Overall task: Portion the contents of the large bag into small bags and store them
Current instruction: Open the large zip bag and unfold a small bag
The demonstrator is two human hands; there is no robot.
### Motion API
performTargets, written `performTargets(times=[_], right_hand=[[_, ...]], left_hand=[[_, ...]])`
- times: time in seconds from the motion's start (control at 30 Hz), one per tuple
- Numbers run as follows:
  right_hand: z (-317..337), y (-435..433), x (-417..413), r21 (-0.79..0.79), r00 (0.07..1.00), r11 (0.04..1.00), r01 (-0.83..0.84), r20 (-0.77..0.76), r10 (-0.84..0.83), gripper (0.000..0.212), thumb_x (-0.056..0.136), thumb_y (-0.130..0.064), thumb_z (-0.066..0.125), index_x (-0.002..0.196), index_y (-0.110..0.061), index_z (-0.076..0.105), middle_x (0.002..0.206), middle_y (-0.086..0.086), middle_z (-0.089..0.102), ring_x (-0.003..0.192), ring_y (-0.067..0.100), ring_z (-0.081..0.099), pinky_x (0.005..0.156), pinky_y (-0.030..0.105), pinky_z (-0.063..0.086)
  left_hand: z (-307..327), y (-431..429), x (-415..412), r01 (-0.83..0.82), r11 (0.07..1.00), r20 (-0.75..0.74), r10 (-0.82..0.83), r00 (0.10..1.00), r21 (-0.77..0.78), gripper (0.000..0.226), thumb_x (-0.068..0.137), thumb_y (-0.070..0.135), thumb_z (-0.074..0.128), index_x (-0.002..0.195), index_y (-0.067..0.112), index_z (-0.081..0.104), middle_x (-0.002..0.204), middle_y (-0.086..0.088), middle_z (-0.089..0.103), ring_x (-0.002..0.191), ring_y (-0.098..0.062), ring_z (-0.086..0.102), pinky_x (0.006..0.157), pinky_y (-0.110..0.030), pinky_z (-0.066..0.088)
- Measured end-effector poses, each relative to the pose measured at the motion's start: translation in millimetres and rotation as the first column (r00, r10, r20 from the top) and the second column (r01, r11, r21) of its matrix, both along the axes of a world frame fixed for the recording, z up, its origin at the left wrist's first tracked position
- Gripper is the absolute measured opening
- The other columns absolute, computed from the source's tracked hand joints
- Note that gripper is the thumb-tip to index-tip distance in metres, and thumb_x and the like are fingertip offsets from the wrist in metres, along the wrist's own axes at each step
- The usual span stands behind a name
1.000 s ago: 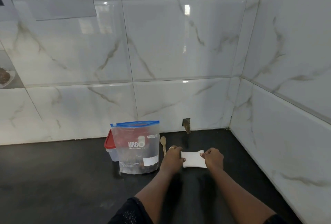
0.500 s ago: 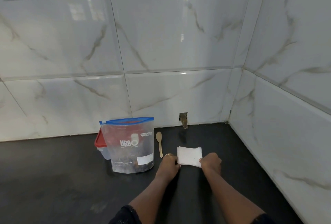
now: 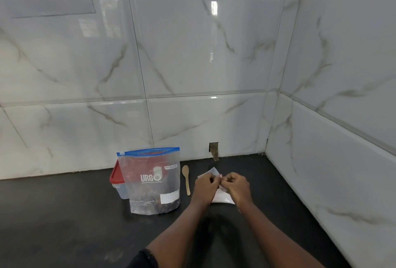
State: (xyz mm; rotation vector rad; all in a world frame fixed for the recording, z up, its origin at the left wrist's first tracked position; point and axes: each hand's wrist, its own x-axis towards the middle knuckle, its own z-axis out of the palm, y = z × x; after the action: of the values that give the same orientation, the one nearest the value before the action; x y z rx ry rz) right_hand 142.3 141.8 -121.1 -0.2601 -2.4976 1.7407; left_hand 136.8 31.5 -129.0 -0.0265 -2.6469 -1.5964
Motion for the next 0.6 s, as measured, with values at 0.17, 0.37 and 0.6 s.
performTargets(times=[0.17,0.37,0.6], right_hand=[[11,-3,5,-0.077,0.998,0.995,-0.068,-0.003,0.068,0.005,0.080,-0.003,0.066,0.075,-0.005,0.066,0.076,0.011,0.069,0.070,0.016,0.063,0.067,0.028,0.055],[21,-4,6,-0.363,0.985,0.924,-0.124,0.069,0.160,0.012,0.079,0.004,0.069,0.086,-0.004,0.063,0.086,0.013,0.069,0.080,0.024,0.068,0.077,0.038,0.057],[32,-6,5,-0.192,0.977,0.975,-0.110,0.158,0.142,0.015,0.082,0.010,0.062,0.079,-0.005,0.063,0.082,0.014,0.068,0.071,0.020,0.067,0.062,0.027,0.057]], left_hand=[[3,-5,0,-0.026,0.993,0.065,0.019,0.998,0.116,0.027,0.093,0.019,0.046,0.067,0.017,0.054,0.071,-0.004,0.058,0.067,-0.016,0.052,0.071,-0.038,0.046],[12,-16,6,0.027,0.976,0.083,-0.046,0.996,0.215,0.025,0.095,0.013,0.045,0.073,0.015,0.057,0.068,-0.001,0.056,0.061,-0.011,0.048,0.060,-0.022,0.041],[18,-23,10,0.081,0.991,0.069,-0.089,0.994,0.110,0.029,0.094,0.012,0.043,0.066,0.015,0.052,0.067,-0.001,0.051,0.059,-0.008,0.044,0.056,-0.018,0.036]])
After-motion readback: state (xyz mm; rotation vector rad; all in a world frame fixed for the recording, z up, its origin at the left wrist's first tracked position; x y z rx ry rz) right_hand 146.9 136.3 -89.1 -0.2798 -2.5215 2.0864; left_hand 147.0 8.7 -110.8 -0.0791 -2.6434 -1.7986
